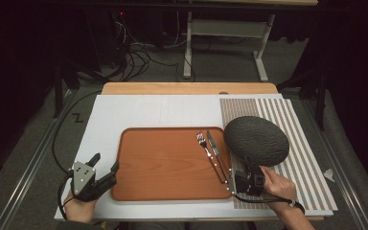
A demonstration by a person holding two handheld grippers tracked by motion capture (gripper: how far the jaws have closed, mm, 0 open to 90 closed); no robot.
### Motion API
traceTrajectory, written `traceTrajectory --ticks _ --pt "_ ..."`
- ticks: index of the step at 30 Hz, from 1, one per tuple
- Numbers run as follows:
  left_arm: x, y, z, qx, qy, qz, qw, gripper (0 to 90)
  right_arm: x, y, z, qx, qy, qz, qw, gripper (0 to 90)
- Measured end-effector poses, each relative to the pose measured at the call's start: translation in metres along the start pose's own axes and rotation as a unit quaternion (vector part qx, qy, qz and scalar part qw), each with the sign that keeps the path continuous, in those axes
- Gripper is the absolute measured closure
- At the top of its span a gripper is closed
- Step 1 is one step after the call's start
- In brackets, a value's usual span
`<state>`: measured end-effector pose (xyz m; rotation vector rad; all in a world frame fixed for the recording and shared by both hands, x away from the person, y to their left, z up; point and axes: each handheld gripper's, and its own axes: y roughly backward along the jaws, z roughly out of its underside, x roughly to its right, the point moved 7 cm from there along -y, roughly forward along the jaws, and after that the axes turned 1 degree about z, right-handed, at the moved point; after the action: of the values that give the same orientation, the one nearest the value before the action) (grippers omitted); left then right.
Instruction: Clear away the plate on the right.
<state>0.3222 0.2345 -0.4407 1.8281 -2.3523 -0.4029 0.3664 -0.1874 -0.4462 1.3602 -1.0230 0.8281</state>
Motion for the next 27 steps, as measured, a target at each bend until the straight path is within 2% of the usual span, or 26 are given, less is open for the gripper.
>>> traceTrajectory --ticks 1,2,11,15,16,27 --pt "0.0 0.0 0.0 0.001 0.0 0.0 1.0 33.2 0.001 0.0 -0.002 0.008 0.0 0.003 1.0 87.7" --pt "0.0 0.0 0.0 0.001 0.0 0.0 1.0 33.2 0.001 0.001 -0.002 0.003 0.0 -0.001 1.0 87.7" --pt "0.0 0.0 0.0 0.0 0.001 0.0 1.0 33.2 0.004 0.005 -0.016 0.02 0.007 0.001 0.9998 87.7" --pt "-0.001 0.0 0.0 0.0 0.001 0.0 1.0 33.2 0.005 0.006 -0.025 0.031 0.018 0.004 0.9993 87.7" --pt "-0.001 0.0 0.0 0.0 0.001 0.0 1.0 33.2 0.004 0.007 -0.028 0.035 0.013 0.004 0.9993 87.7" --pt "-0.002 0.0 0.0 0.001 0.001 -0.001 1.0 33.2 0.007 0.013 -0.055 0.066 0.019 0.009 0.9976 87.7"
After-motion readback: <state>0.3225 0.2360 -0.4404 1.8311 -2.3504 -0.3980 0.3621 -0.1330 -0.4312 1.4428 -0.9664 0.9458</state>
